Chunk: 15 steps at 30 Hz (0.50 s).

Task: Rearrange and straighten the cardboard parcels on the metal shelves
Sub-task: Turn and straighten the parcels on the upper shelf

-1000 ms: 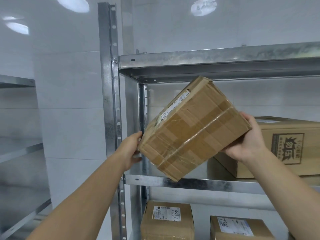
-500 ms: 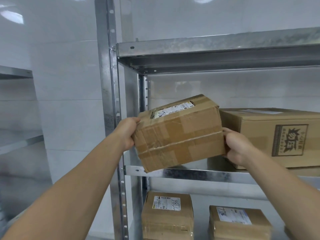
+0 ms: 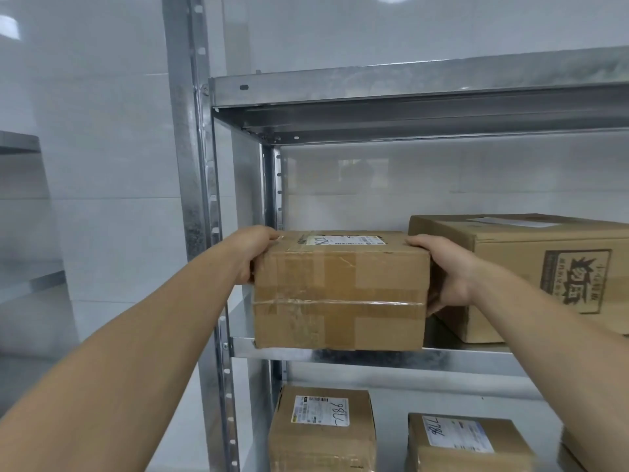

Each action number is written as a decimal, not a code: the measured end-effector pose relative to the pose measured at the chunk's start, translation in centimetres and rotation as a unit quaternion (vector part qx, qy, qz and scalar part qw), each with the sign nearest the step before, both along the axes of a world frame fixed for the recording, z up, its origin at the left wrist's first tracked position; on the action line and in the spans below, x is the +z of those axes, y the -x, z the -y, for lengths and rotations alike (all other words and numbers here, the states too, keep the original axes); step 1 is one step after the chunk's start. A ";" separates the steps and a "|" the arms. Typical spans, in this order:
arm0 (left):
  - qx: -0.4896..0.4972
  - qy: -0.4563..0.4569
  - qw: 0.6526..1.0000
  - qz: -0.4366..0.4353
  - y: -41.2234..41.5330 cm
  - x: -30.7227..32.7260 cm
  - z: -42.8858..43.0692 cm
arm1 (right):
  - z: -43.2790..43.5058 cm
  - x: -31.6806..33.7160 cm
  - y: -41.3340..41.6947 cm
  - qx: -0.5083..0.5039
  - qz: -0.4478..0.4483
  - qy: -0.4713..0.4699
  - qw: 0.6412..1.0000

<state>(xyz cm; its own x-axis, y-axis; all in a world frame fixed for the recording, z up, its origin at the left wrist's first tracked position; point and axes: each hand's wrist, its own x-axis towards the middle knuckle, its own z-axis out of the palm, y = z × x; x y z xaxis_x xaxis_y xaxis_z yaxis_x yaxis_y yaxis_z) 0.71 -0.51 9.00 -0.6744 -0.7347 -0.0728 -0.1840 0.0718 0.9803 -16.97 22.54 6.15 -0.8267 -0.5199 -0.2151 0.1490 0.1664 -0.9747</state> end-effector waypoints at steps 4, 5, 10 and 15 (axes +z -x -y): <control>-0.001 0.042 0.997 0.059 0.8 0.4 0.8 | 0.3 1.2 0.9 0.018 -0.007 -0.051 0.999; -0.005 0.049 0.996 0.072 0.9 0.4 0.9 | 0.4 1.4 0.9 0.024 -0.010 -0.059 0.998; -0.020 0.054 0.992 0.112 1.3 0.5 1.8 | 0.7 2.1 0.8 0.037 -0.037 -0.085 0.995; -0.023 0.075 0.989 0.124 2.1 0.4 2.6 | 1.2 2.1 1.0 0.038 -0.063 -0.094 0.993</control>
